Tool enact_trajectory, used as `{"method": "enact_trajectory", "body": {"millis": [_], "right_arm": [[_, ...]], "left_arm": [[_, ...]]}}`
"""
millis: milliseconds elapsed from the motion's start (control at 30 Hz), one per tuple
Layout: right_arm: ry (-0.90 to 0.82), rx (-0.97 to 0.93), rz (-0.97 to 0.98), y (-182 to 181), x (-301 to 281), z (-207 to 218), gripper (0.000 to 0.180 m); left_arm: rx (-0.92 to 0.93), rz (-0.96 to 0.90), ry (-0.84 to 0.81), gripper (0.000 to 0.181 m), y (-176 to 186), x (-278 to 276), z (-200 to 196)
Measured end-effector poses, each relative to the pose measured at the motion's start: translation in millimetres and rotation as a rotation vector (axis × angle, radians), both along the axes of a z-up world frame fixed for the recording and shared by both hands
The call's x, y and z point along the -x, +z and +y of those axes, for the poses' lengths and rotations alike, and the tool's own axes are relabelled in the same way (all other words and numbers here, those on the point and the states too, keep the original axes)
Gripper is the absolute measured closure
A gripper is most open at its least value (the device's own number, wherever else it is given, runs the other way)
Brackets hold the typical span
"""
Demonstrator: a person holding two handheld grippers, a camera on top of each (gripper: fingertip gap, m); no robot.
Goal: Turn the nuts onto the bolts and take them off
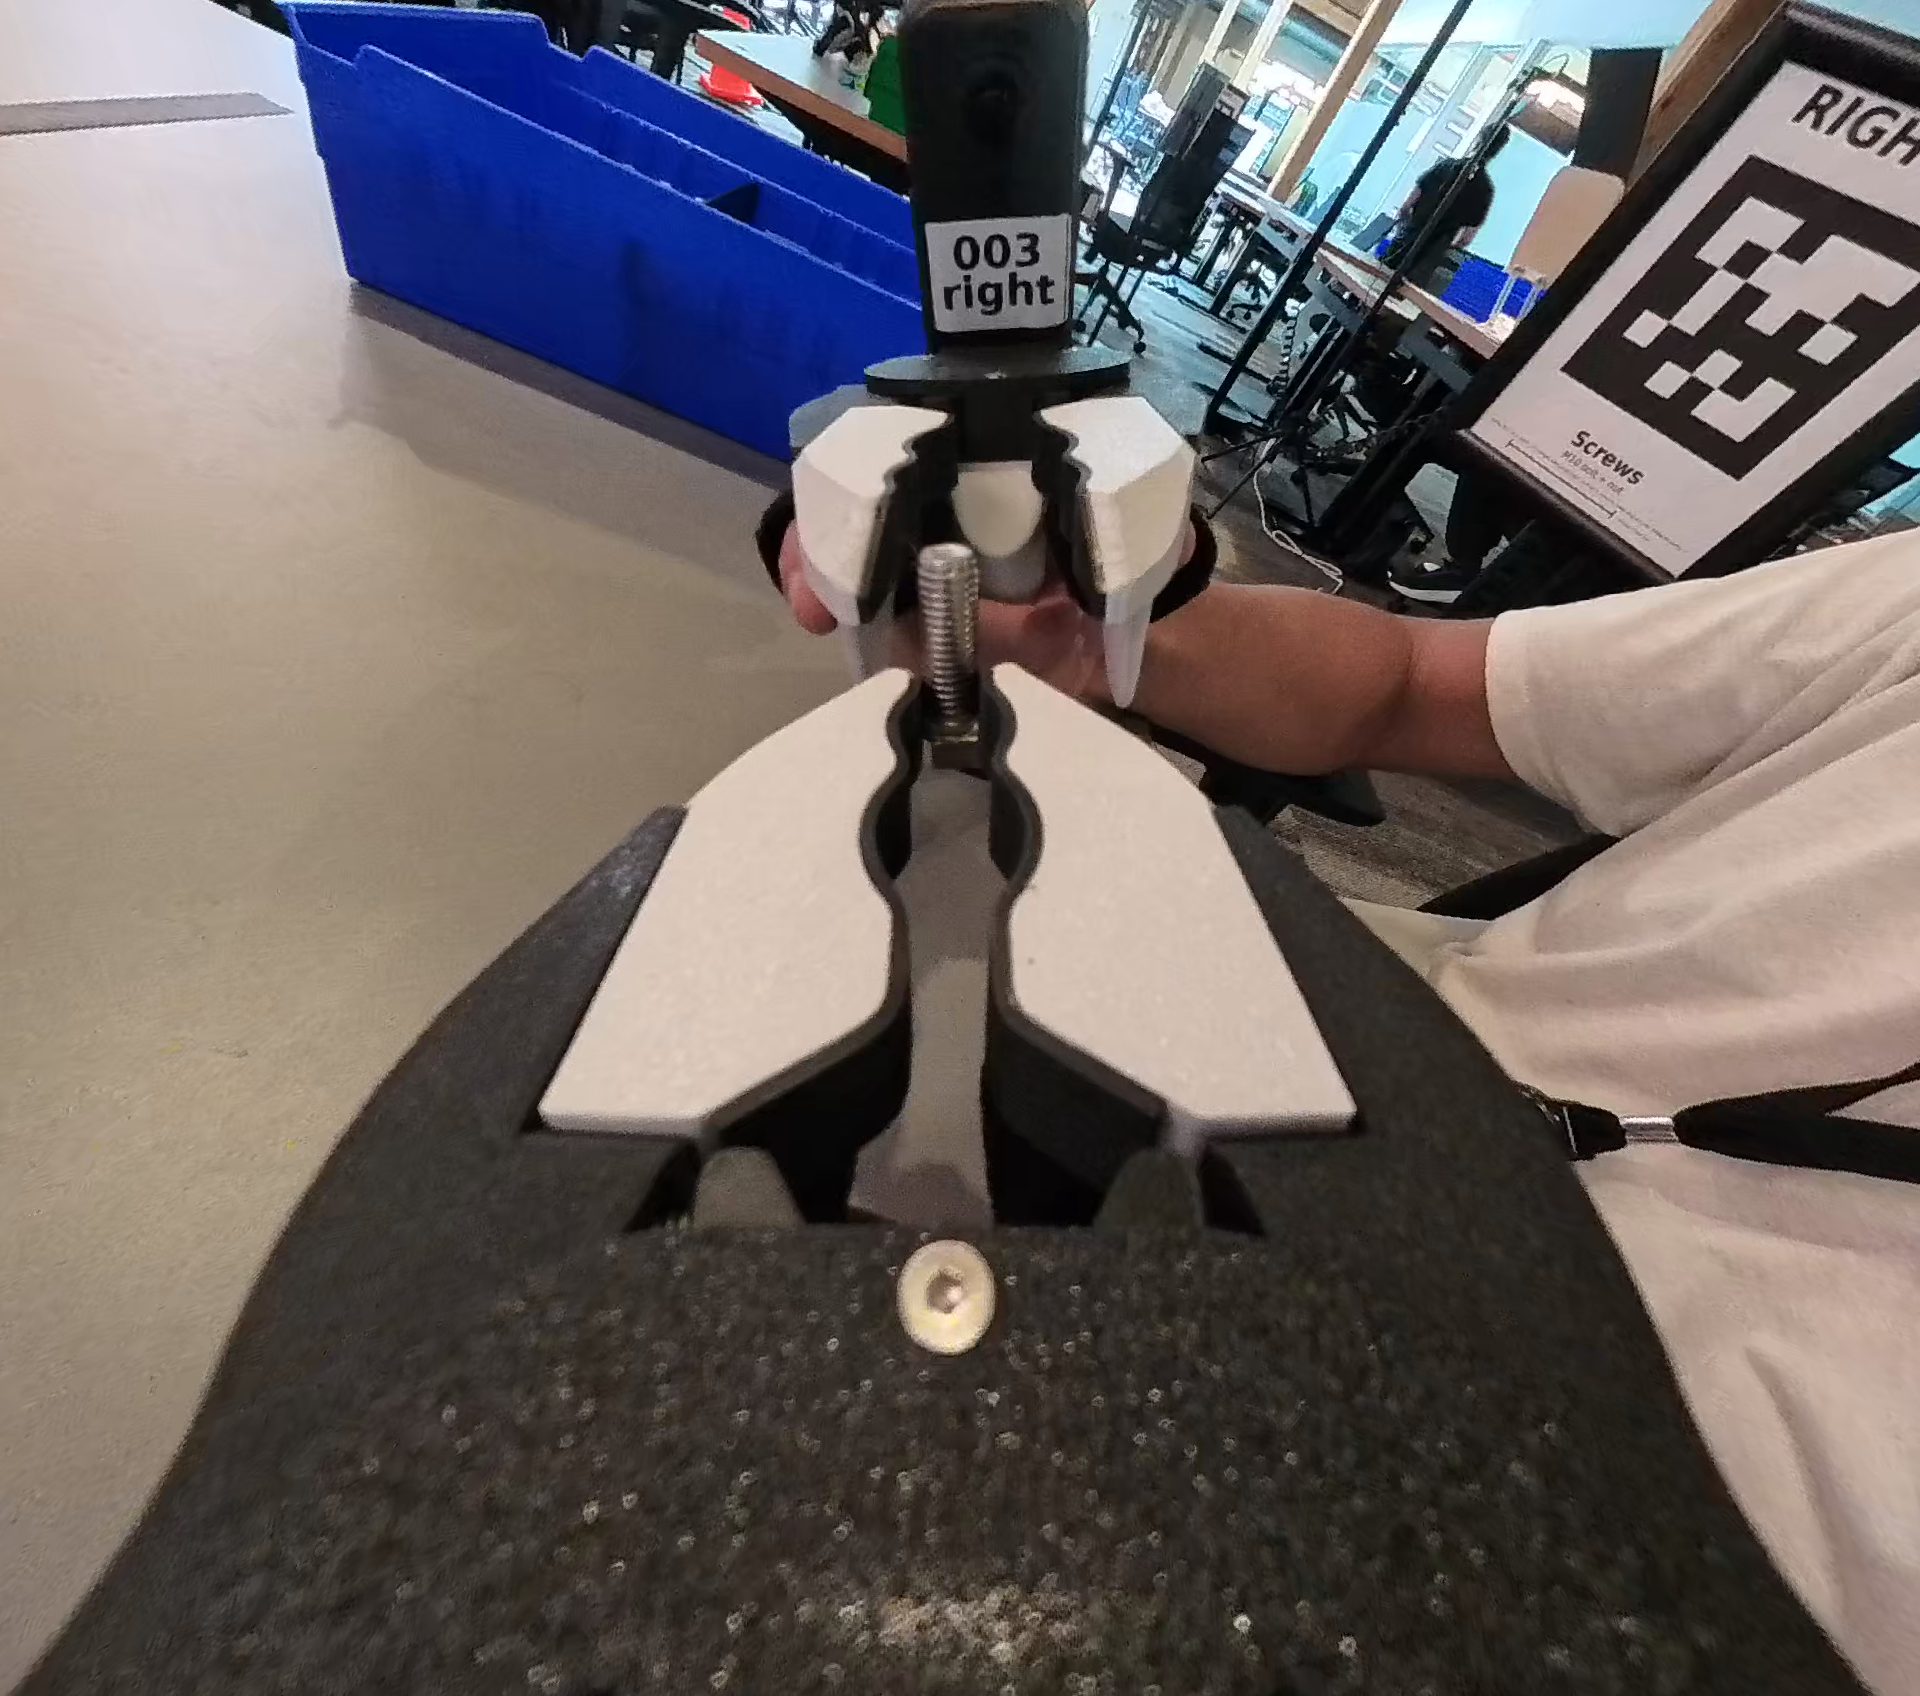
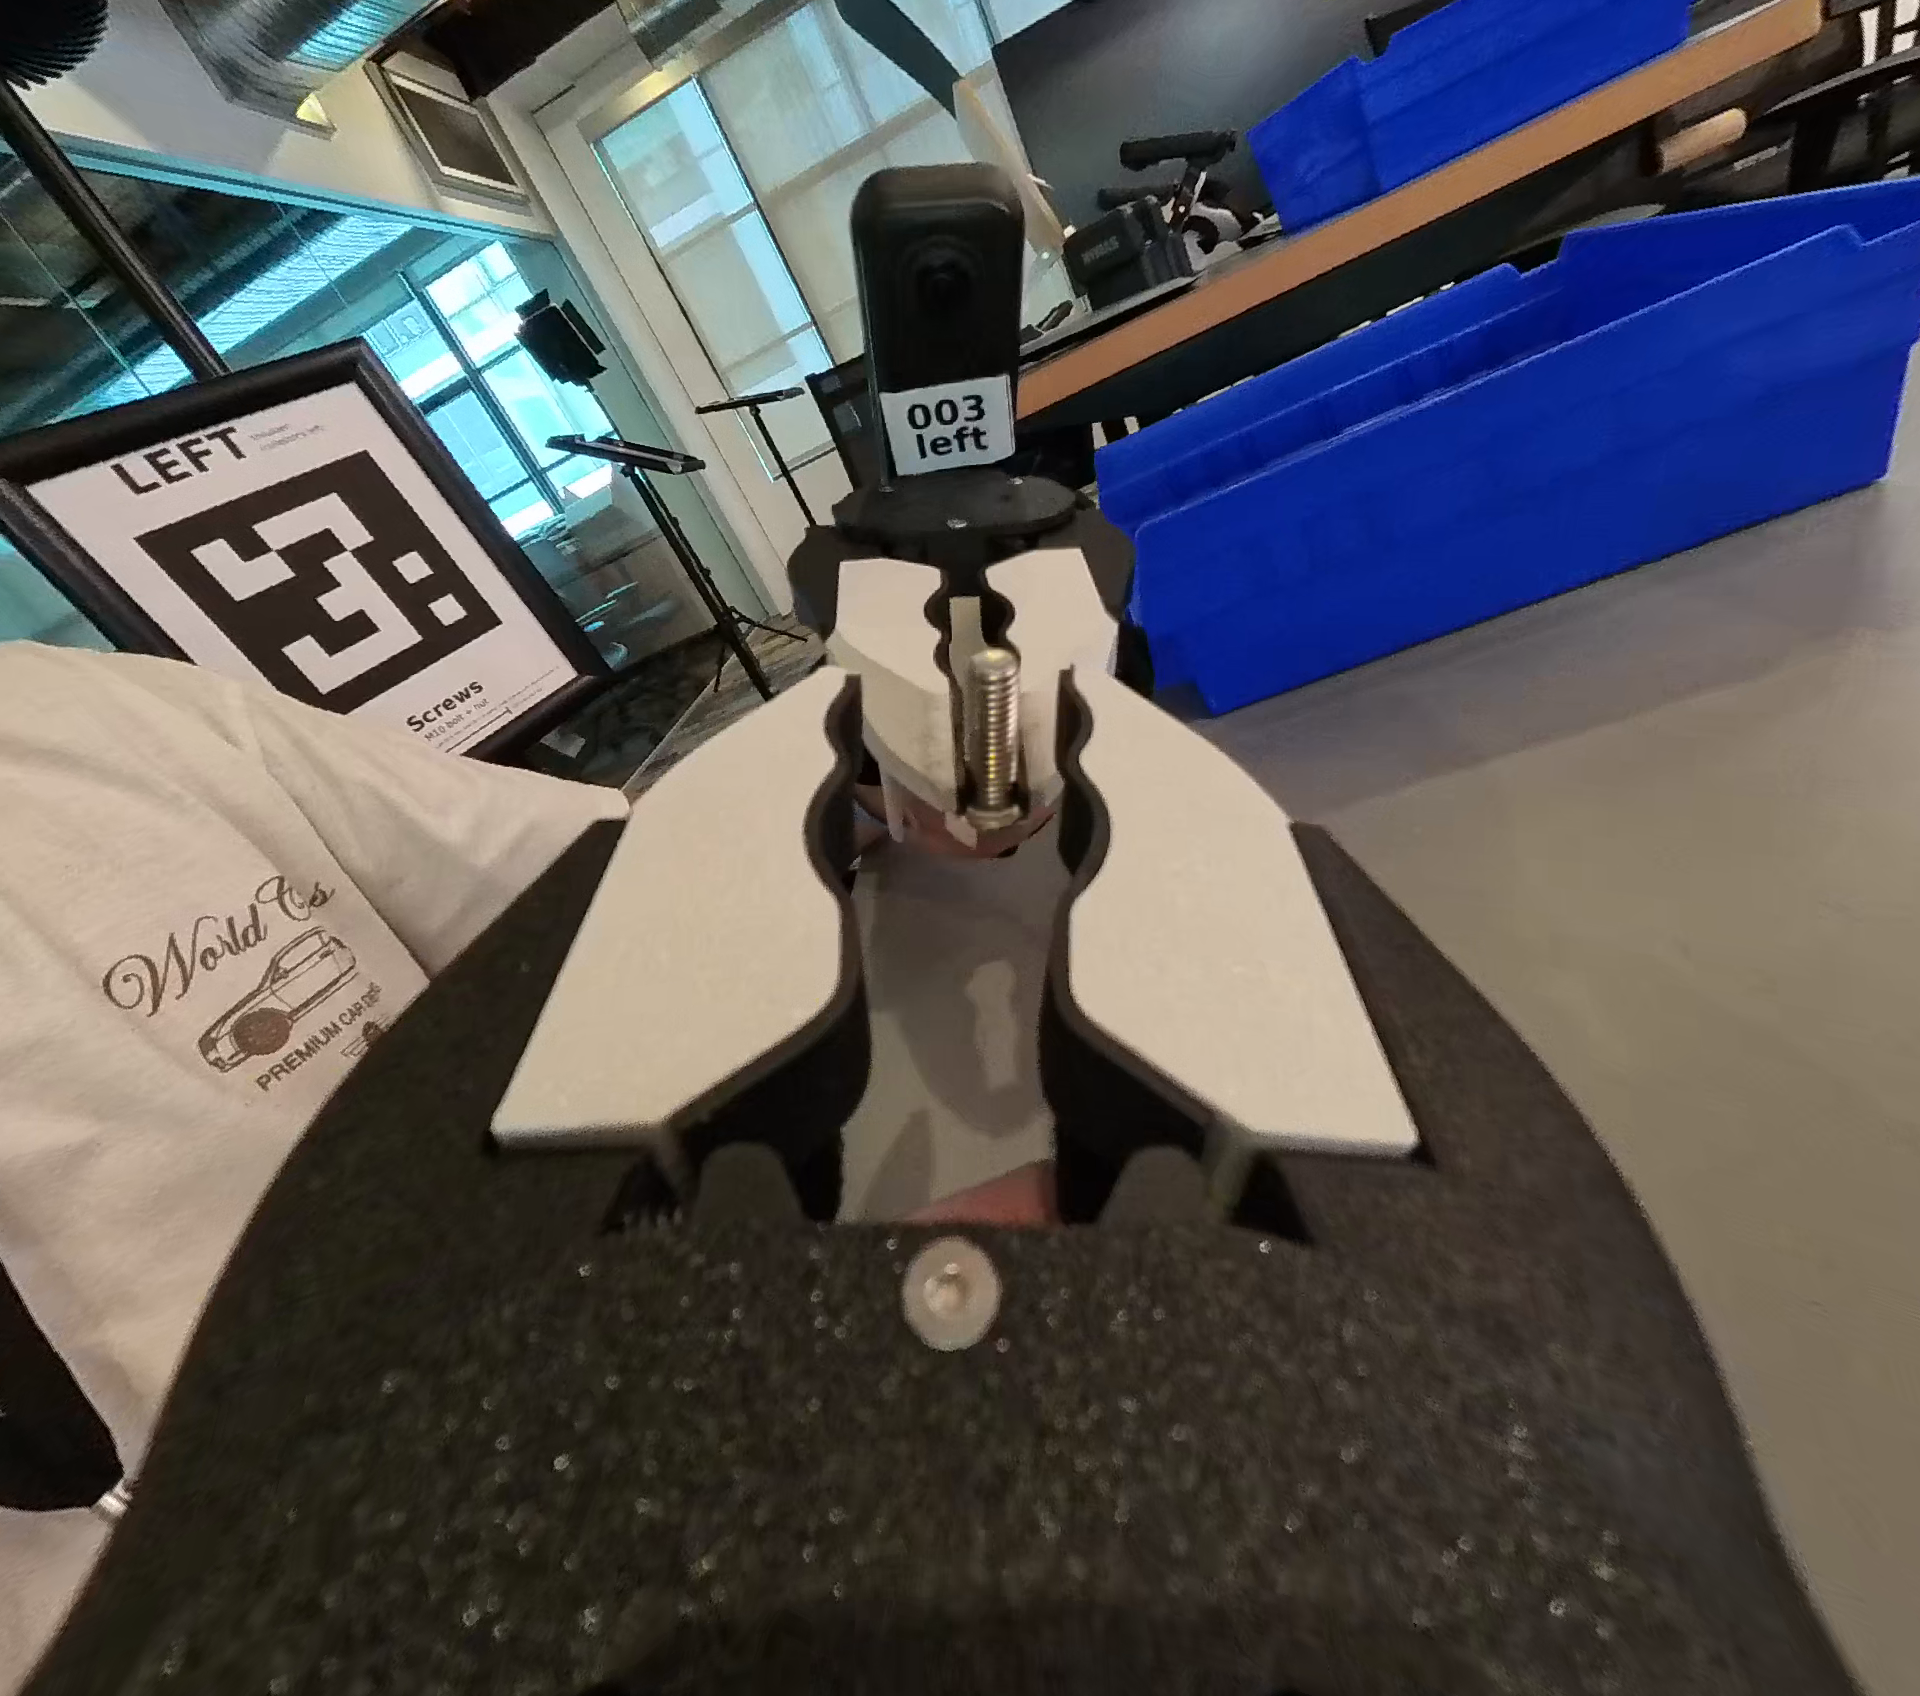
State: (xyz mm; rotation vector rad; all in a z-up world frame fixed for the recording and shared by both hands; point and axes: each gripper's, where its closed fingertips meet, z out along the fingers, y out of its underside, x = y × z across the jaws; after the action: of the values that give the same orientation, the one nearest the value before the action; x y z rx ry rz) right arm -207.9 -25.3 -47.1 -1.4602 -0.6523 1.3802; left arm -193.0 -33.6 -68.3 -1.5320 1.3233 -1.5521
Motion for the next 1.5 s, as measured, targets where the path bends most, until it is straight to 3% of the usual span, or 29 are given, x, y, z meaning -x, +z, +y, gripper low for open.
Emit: {"method": "enact_trajectory", "body": {"millis": [100, 133, 300, 367, 600, 767, 900, 967, 1033, 1100, 1233, 1367, 1500], "right_arm": [[0.001, 0.005, -0.022, -3.5, 2.2, 1.9, 0.154], [-0.003, -0.001, -0.028, -3.7, 2.0, 2.1, 0.17], [-0.037, -0.014, -0.076, -7.8, -2.5, 7.2, 0.17], [-0.096, -0.02, -0.098, -7.1, -11.0, 12.9, 0.17], [-0.365, -0.106, -0.153, 33.8, -75.9, 17.2, 0.17], [-0.459, -0.113, -0.214, 41.0, -98.2, 20.0, 0.17], [-0.817, -0.131, -0.56, 79.6, -195.9, 40.5, 0.17], [-0.91, -0.023, -0.744, 92.5, -260.8, 57.3, 0.17], [-0.916, 0.112, -0.947, 82.0, -319.4, 81.5, 0.17], [-0.868, 0.357, -1.094, 47.5, -372.0, 99.3, 0.17], [-0.68, 0.661, -1.162, -23.8, -408.6, 118.5, 0.17], [-0.586, 0.779, -1.328, -84.8, -428.8, 127.2, 0.169], [-0.508, 0.813, -1.397, -119.5, -437.4, 131.8, 0.169]], "left_arm": [[0.001, 0.004, -0.006, 0.171, -0.7, -0.4, -1.4], [-0.002, 0.007, -0.016, 0.171, -1.1, -0.9, -3.3], [-0.032, 0.019, 0.038, 0.17, -3.2, -1.5, 2.4], [-0.085, 0.028, 0.083, 0.155, -4.2, 2.7, 9.7], [-0.339, 0.216, 0.749, 0.136, -20.2, 38.2, 111.4], [-0.281, 0.213, 0.857, 0.125, -19.7, 48.0, 122.3], [-0.292, 0.2, 0.842, 0.125, -16.8, 44.8, 117.1], [-0.298, 0.205, 0.815, 0.126, -18.2, 40.0, 112.3], [-0.308, 0.204, 0.793, 0.126, -17.7, 35.7, 108.2], [-0.328, 0.207, 0.782, 0.126, -17.2, 33.0, 105.8], [-0.341, 0.219, 0.773, 0.127, -18.8, 32.2, 105.4], [-0.319, 0.22, 0.772, 0.128, -20.1, 36.0, 109.0], [-0.312, 0.218, 0.77, 0.128, -19.6, 38.4, 111.0]]}}
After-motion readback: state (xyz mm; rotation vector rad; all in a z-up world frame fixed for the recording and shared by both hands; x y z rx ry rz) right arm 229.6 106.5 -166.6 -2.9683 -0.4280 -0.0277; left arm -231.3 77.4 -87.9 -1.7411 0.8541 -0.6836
